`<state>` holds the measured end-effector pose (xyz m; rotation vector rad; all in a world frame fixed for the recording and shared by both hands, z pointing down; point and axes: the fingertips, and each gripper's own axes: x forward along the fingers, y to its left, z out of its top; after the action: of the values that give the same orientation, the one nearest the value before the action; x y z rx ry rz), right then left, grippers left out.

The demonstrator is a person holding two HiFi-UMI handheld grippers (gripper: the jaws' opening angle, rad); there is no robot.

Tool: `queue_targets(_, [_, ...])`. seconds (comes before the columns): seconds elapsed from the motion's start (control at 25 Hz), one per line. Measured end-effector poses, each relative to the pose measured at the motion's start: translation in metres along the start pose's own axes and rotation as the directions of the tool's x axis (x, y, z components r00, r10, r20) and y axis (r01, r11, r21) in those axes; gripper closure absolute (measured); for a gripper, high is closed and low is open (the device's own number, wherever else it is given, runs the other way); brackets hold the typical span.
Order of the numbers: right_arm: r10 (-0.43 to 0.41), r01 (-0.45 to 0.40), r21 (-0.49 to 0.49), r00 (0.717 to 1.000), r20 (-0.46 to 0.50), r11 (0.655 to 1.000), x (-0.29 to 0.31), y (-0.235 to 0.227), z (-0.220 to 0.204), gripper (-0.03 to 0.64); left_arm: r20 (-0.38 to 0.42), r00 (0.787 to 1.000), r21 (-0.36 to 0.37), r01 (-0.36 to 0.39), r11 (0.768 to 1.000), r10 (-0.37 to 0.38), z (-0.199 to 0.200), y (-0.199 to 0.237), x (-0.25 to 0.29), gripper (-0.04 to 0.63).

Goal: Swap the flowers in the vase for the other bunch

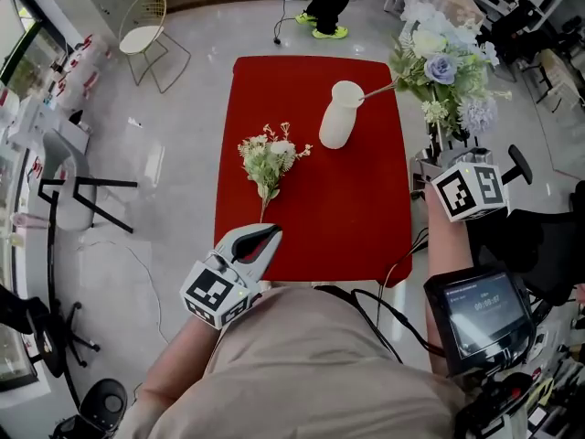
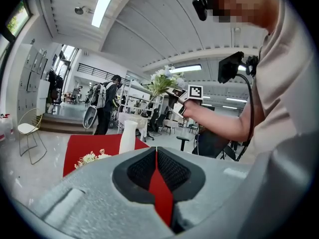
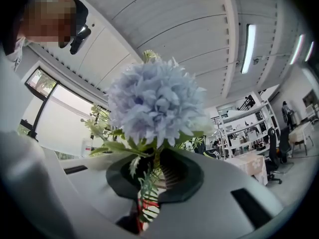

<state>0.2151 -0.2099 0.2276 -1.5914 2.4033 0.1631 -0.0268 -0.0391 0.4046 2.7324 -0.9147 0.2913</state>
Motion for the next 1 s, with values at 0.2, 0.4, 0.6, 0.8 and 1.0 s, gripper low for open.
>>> queue_targets(0.2, [-0.061, 0.060, -0.010, 0.997, -0.049, 0.998, -0.037, -0.013, 0.005, 0.571, -0.004, 0.999, 0.005, 0.053, 0.999, -0.053, 0.002, -0.014, -0.001, 0.588])
queue_targets(0.4, [-0.114, 0.111, -0.024, 0.981, -0.159, 0.993, -0.067, -0.031, -0.018, 0.572, -0.012, 0.996, 0.008, 0.093, 0.996, -0.093, 0.000, -0.017, 0.007, 0.588])
queue_targets(0.6, [-0.152, 0.154, -0.017, 0.942, -0.298, 0.988, -0.098, -0.045, -0.060, 0.572, -0.017, 0.991, 0.005, 0.131, 0.991, -0.131, -0.005, -0.022, 0.016, 0.588])
queue_targets(0.8, [-0.164, 0.195, 0.016, 0.866, -0.472, 0.981, -0.121, -0.057, -0.118, 0.572, -0.025, 0.988, 0.001, 0.155, 0.988, -0.155, -0.009, -0.027, 0.022, 0.588])
queue_targets(1.0, [-0.131, 0.201, 0.046, 0.776, -0.617, 0.978, -0.136, -0.057, -0.181, 0.574, -0.025, 0.988, -0.007, 0.153, 0.988, -0.153, -0.012, -0.029, 0.022, 0.588])
